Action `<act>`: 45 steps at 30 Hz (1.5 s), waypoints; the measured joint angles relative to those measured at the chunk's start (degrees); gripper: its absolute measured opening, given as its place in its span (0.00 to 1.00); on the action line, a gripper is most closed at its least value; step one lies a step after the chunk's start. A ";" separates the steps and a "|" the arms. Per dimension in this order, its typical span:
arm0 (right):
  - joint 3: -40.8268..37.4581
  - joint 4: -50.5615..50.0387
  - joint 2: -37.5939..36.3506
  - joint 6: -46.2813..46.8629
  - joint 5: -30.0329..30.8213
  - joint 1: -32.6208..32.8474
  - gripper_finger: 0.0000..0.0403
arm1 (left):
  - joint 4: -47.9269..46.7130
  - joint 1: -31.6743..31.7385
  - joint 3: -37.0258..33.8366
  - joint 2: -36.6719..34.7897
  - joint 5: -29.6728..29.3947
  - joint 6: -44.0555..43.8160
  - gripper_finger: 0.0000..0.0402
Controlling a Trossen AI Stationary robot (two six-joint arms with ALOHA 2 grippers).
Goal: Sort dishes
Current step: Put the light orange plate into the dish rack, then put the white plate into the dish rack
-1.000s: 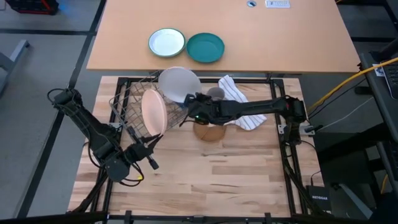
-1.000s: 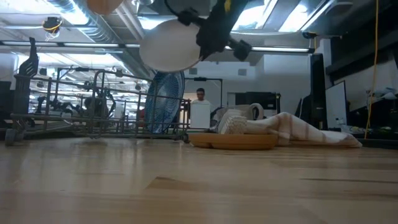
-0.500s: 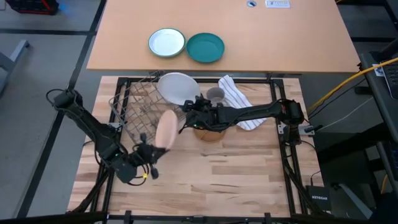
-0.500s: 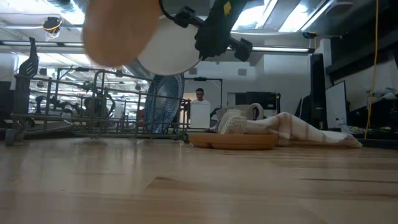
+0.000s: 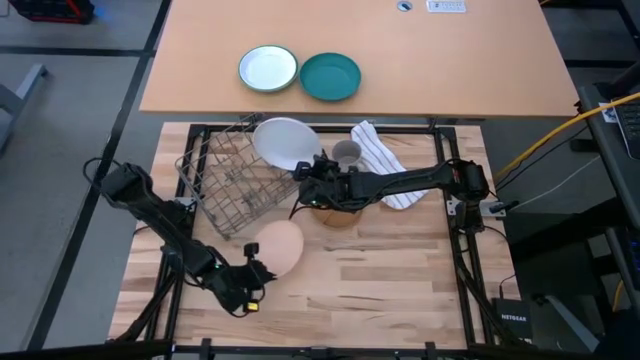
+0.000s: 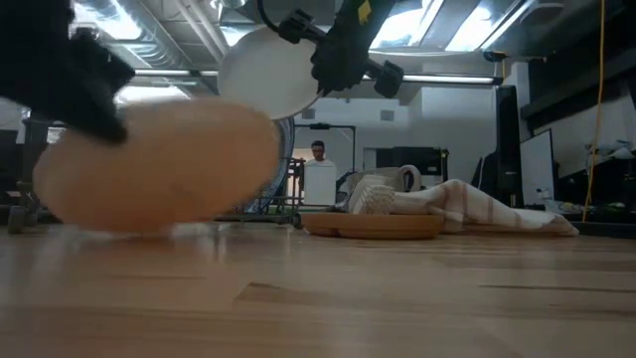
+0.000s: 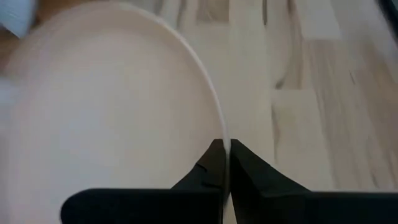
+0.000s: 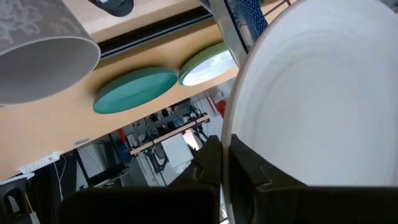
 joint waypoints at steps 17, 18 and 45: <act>0.02 -0.03 0.00 -0.01 -4.76 0.00 0.03 | 4.01 3.06 0.00 7.20 4.57 1.61 0.17; 0.02 -0.03 0.00 -0.02 -5.27 0.00 0.03 | 4.01 3.04 0.00 7.20 5.03 1.44 0.20; 0.04 -0.53 0.00 -0.04 -5.84 0.00 0.03 | -39.56 3.39 27.26 4.71 -24.06 20.67 0.39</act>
